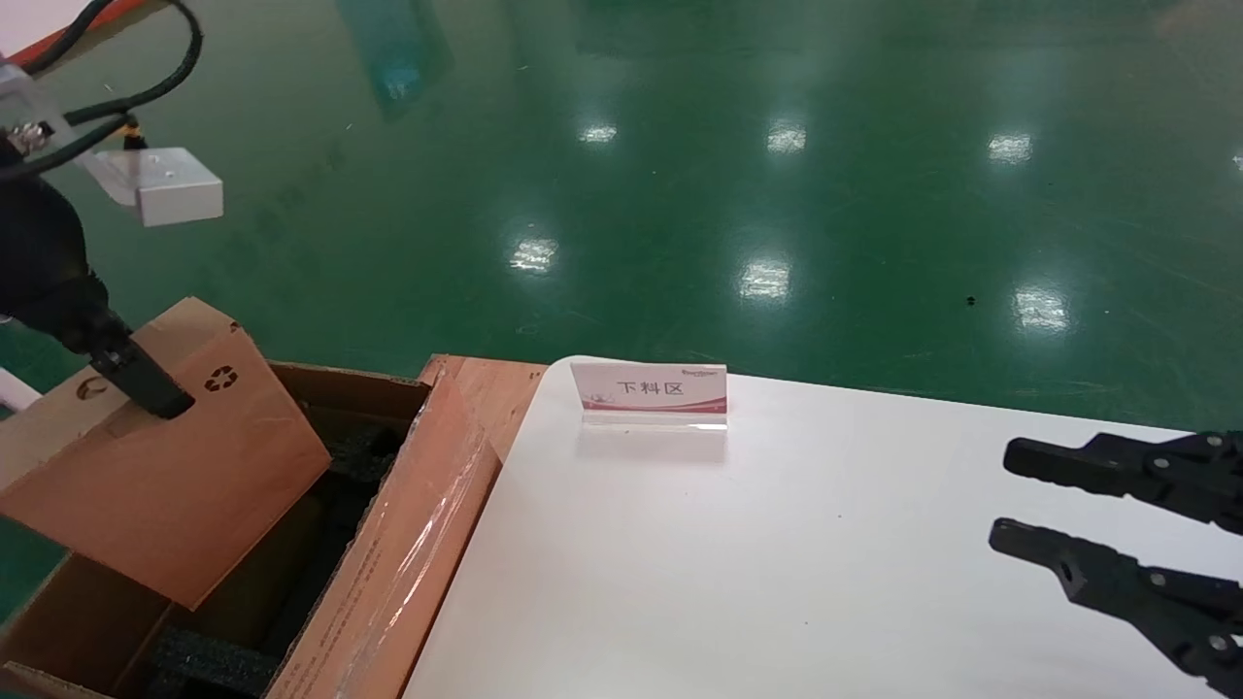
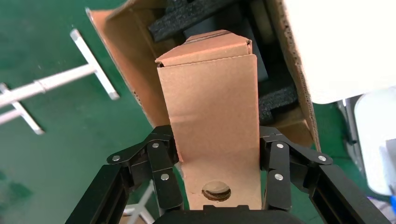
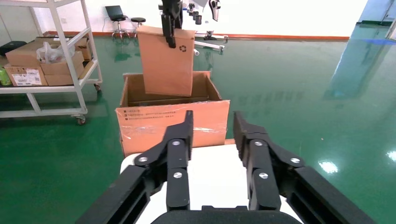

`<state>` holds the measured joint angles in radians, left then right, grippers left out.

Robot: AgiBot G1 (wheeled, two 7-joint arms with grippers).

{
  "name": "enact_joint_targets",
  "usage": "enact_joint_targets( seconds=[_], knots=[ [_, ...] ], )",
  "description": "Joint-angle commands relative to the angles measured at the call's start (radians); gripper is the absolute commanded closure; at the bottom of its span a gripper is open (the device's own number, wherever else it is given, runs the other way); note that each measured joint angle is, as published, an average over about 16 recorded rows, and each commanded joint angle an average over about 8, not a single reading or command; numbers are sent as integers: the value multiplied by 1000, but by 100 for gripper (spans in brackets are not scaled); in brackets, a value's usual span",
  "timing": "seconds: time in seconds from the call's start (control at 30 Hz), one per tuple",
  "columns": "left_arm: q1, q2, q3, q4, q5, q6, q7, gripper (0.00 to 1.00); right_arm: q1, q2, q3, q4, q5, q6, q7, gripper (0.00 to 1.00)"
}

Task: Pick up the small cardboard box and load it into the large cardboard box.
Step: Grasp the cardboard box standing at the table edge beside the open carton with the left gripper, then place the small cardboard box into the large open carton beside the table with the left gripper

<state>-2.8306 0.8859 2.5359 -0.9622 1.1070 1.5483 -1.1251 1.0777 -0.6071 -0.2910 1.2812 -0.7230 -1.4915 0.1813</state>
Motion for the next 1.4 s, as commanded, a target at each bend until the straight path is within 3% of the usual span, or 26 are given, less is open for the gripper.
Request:
enact_joint_targets(
  seconds=[0.03, 0.77, 1.4],
  knots=[
    [6, -14, 18, 4, -6, -12, -4, 100, 0, 0, 0, 0, 0, 0, 0, 0],
    [141, -152, 67, -20, 47, -227, -137, 100, 0, 1, -1, 0, 1, 1, -1, 0],
    [259, -197, 75, 59, 52, -326, -98, 100, 1, 1, -3, 0, 2, 1, -1, 0]
  ],
)
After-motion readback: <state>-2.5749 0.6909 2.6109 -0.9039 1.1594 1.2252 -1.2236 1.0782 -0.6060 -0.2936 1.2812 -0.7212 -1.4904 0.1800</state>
